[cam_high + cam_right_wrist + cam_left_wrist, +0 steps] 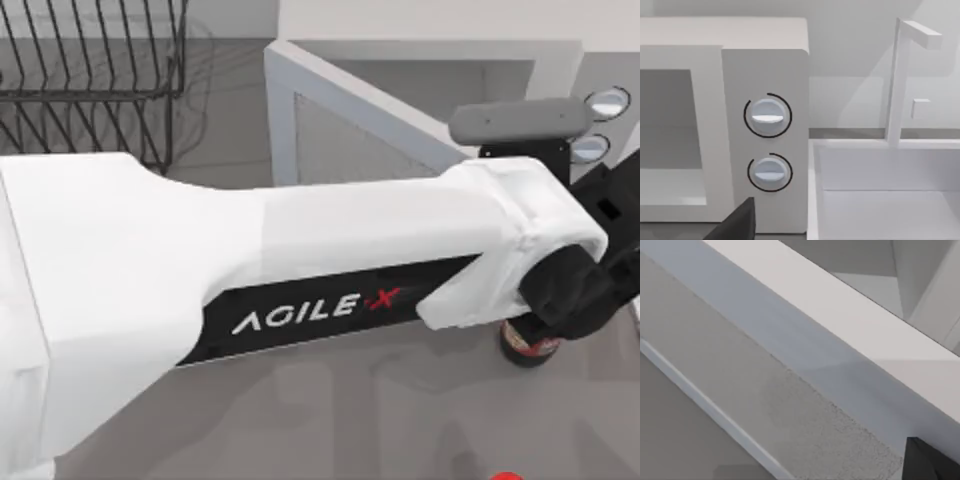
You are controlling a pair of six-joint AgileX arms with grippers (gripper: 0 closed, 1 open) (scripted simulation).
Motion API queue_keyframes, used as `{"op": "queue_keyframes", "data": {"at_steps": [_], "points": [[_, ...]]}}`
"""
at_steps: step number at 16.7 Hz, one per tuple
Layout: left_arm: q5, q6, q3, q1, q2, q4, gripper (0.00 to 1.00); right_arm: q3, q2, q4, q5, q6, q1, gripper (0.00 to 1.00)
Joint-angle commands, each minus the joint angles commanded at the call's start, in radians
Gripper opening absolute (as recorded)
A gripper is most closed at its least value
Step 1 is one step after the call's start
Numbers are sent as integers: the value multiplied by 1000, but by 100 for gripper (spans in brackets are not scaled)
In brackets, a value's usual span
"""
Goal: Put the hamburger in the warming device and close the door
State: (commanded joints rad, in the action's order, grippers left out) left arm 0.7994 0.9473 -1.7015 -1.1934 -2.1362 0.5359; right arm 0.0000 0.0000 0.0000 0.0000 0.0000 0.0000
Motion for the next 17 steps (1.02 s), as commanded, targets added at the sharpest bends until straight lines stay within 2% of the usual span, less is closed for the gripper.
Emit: {"op": "queue_keyframes", "data": {"at_steps": [2,3,4,12,15,16,17], "points": [[0,0,0,0,0,0,0,0,0,0,0,0,0,100],[38,-19,15,32,78,84,0,0,0,0,0,0,0,100],[36,-22,12,35,75,82,0,0,0,0,0,0,0,100],[-77,-227,-217,214,-109,-18,0,0,0,0,0,0,0,100],[-78,-230,-220,217,-112,-20,0,0,0,0,0,0,0,100],[-67,-237,-142,176,-81,6,0,0,0,0,0,0,0,100],[-68,-239,-145,177,-84,8,0,0,0,0,0,0,0,100]]}}
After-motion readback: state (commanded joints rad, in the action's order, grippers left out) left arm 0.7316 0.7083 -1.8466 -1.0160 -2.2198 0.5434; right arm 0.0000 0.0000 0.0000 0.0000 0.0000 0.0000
